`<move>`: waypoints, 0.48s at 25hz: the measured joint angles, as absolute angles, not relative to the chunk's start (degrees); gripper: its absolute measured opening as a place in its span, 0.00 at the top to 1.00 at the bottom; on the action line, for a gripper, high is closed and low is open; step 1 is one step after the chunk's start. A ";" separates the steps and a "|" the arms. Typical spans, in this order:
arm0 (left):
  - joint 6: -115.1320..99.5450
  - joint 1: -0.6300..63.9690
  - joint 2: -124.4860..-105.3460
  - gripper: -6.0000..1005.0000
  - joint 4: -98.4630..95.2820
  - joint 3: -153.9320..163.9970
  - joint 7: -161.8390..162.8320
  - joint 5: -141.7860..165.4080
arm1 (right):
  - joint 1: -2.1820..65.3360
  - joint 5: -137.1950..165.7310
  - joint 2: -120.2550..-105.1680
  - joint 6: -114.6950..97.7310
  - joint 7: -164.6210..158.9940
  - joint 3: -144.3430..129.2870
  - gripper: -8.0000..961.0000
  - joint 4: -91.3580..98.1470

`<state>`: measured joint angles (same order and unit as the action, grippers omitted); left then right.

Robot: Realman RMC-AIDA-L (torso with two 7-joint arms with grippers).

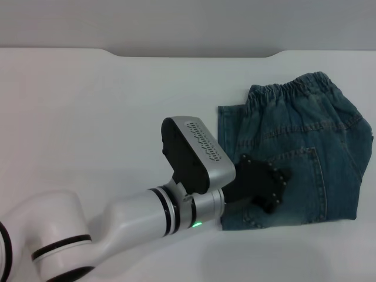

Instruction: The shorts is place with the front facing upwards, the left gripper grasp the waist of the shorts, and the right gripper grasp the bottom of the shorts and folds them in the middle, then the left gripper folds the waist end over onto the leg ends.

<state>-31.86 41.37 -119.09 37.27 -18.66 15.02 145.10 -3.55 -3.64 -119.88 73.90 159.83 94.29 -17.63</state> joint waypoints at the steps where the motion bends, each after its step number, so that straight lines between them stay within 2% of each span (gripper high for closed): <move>1: -31.64 41.43 -119.09 1.00 36.93 -18.72 15.06 145.10 | -3.56 -3.65 -119.88 74.31 159.66 93.91 0.99 -17.61; 8: -32.83 40.26 -119.09 1.00 34.62 -23.04 14.92 145.12 | -1.84 2.48 -119.41 73.83 163.70 86.63 0.99 -18.24; 11: -43.87 34.46 -119.08 1.00 33.00 -31.05 11.20 145.24 | -1.25 4.68 -119.38 73.62 164.65 85.97 0.99 -18.96; 12: -44.05 34.30 -119.09 1.00 33.02 -31.34 10.96 145.21 | -0.98 5.24 -119.38 73.00 164.62 85.52 0.99 -19.51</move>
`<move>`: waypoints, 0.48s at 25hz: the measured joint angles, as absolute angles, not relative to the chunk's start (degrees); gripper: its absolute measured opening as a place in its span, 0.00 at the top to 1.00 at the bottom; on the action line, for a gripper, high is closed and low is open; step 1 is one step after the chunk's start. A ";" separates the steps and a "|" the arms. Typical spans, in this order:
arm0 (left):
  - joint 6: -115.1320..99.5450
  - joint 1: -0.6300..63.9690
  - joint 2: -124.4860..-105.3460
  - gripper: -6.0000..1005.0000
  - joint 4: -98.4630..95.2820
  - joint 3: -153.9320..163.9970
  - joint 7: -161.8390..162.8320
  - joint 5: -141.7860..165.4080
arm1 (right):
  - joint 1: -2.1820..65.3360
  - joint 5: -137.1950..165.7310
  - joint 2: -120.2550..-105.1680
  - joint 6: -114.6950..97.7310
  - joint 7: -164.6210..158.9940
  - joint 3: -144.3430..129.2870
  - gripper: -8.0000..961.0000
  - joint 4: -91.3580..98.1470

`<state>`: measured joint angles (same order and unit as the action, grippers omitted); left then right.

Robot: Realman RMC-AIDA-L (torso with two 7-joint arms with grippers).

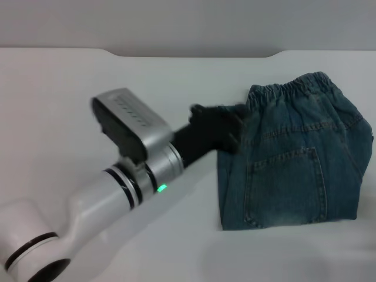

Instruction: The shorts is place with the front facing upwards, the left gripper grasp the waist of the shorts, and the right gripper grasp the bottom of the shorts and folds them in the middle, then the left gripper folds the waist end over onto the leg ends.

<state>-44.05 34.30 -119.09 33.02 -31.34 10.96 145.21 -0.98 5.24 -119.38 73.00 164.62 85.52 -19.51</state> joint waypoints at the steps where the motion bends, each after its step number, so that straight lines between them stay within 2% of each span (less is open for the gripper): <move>1: -44.59 33.65 -119.08 1.00 33.16 -32.43 10.14 145.20 | -0.66 5.58 -119.38 72.17 164.26 84.95 0.99 -20.16; 12: -45.51 30.70 -119.09 1.00 34.30 -35.43 9.70 145.09 | 1.28 5.33 -119.64 58.90 164.47 77.09 0.99 -26.56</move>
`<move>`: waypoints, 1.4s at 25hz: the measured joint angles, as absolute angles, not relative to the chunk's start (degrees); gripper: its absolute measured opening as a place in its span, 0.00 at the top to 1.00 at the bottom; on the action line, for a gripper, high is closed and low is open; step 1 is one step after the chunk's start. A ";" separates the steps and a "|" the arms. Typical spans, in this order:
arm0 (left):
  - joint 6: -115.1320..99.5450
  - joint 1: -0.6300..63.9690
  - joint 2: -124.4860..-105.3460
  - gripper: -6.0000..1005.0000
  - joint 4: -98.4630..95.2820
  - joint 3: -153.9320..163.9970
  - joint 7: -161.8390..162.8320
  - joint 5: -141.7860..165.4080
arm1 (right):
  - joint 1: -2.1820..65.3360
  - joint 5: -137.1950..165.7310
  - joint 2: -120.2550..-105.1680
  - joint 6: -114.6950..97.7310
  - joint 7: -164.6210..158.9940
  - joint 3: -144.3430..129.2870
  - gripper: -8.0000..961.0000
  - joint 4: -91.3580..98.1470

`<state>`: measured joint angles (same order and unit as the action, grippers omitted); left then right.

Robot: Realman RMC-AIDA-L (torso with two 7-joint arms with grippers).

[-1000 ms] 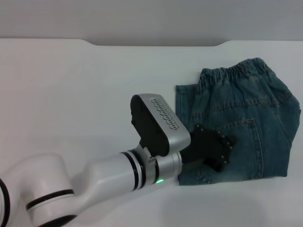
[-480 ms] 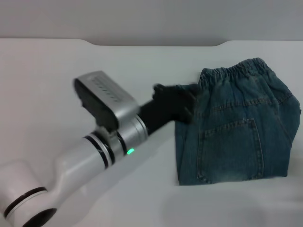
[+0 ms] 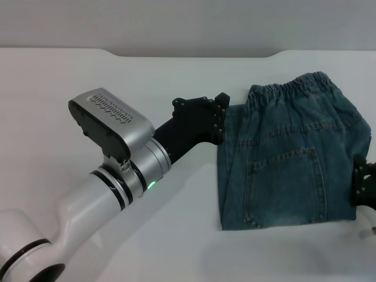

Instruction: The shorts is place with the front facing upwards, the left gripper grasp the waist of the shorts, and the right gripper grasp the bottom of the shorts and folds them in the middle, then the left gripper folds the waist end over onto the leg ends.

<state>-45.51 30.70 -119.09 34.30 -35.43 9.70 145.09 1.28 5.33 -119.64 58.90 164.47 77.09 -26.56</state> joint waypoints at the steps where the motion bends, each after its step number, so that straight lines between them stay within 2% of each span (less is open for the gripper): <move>1: -45.53 30.64 -119.09 1.00 34.47 -35.51 9.70 145.09 | 1.55 5.30 -119.68 58.10 164.31 76.53 0.99 -26.49; 8: -45.53 31.17 -119.09 1.00 34.91 -35.72 9.70 145.11 | 6.01 0.12 -119.79 51.98 163.25 67.46 0.99 -26.33; 14: -45.19 31.97 -119.09 1.00 35.24 -35.58 9.69 145.11 | 12.79 -3.49 -119.80 46.91 163.21 60.48 0.99 -26.42; 21: -44.87 32.21 -119.09 1.00 35.41 -35.21 9.67 145.11 | 16.31 -3.52 -119.52 45.77 163.39 60.21 0.99 -26.53; 35: -43.59 33.10 -119.09 1.00 35.11 -34.80 9.73 145.11 | 12.22 -5.33 -119.59 46.01 163.90 63.38 0.99 -26.56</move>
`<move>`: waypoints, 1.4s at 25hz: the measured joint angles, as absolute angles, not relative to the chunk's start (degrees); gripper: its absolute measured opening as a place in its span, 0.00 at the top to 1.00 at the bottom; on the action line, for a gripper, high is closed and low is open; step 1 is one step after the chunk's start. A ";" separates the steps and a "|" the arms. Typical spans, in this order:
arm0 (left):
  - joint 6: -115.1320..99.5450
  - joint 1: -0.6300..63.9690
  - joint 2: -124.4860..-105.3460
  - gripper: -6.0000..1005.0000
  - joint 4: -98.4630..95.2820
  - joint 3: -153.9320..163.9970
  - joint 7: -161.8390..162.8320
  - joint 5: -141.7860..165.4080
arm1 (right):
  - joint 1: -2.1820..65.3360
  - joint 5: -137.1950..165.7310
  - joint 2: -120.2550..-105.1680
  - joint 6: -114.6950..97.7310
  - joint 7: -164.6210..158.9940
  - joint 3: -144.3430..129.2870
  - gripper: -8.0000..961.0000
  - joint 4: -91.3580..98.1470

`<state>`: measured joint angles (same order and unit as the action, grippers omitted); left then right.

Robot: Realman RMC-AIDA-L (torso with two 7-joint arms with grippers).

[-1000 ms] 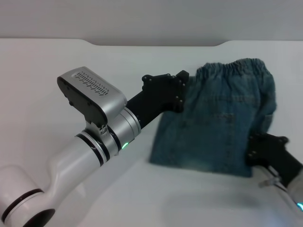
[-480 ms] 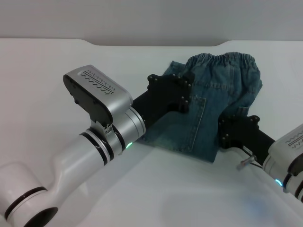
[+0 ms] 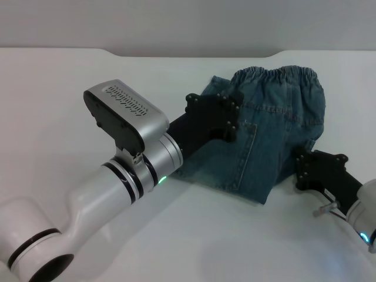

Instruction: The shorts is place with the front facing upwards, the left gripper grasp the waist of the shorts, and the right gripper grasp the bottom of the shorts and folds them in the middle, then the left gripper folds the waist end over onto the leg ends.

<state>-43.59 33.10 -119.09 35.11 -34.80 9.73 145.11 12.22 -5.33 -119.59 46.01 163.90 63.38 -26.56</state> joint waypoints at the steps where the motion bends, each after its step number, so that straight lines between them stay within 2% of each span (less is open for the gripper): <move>1: -43.50 33.15 -119.09 1.00 35.17 -34.80 9.73 145.11 | 11.99 -5.80 -119.61 46.16 164.31 63.61 0.99 -26.40; 23: -44.81 31.63 -119.09 1.00 34.86 -35.32 9.70 145.10 | 11.12 -7.58 -119.62 71.28 165.40 67.36 0.99 -18.97; 35: -46.97 29.32 -118.94 1.00 35.44 -29.90 13.45 145.49 | 10.68 -7.61 -119.31 72.75 165.49 74.74 0.99 -13.80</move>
